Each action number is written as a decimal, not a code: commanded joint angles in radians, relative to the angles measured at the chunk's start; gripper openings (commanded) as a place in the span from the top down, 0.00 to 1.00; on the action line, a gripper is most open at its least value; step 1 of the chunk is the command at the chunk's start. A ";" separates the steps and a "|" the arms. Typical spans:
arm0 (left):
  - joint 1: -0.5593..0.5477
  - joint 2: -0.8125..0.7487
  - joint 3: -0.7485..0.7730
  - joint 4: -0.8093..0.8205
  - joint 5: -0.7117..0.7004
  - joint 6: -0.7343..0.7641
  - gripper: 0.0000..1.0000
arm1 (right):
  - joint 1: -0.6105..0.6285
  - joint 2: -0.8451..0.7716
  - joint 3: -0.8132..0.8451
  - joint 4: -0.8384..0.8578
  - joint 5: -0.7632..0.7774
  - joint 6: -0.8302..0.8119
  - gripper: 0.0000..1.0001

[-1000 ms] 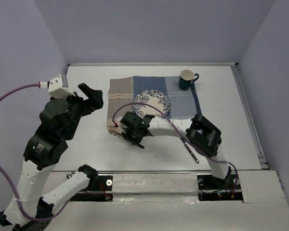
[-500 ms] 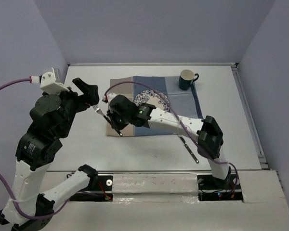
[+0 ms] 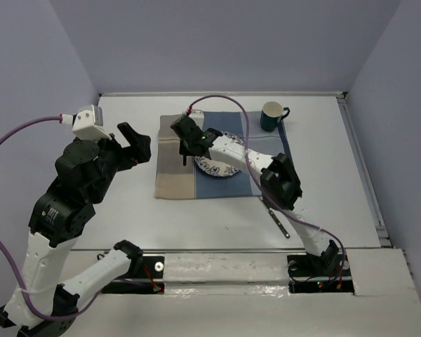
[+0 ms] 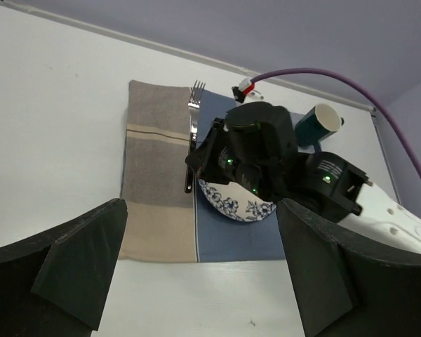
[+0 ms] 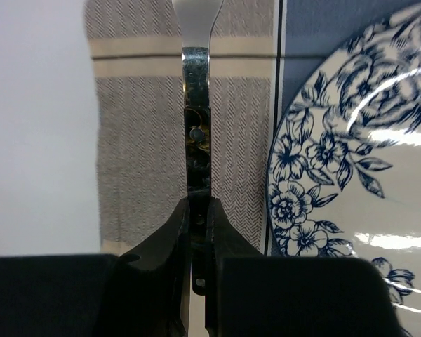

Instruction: Set the dinner table for one person

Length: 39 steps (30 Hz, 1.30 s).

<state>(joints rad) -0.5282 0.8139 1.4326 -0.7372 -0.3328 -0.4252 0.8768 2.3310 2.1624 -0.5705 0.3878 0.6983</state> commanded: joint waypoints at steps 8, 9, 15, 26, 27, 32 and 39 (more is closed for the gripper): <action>0.000 -0.028 -0.064 0.019 0.034 0.014 0.01 | 0.016 0.119 0.049 -0.029 -0.036 0.138 1.00; 0.000 -0.030 -0.070 0.022 0.037 0.011 0.01 | 0.007 0.128 0.056 -0.029 -0.046 0.138 1.00; 0.000 -0.032 -0.109 0.039 0.041 0.002 0.01 | 0.007 0.159 0.054 -0.029 -0.078 0.147 0.95; 0.000 0.001 -0.121 0.134 0.038 0.016 0.01 | 0.007 -0.026 0.085 -0.052 -0.211 -0.061 0.22; 0.000 0.005 -0.118 0.145 0.041 0.020 0.01 | 0.007 -0.074 0.062 -0.054 -0.222 -0.081 0.22; 0.000 0.027 -0.132 0.220 0.058 0.029 0.01 | -0.015 -0.463 -0.485 -0.034 -0.205 -0.120 0.34; 0.002 0.059 -0.163 0.309 0.063 0.048 0.01 | -0.173 -1.060 -1.238 -0.224 -0.204 0.130 0.50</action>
<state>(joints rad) -0.5282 0.8520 1.2778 -0.5407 -0.2764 -0.4084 0.7879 1.3960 1.2003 -0.6060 0.1722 0.6834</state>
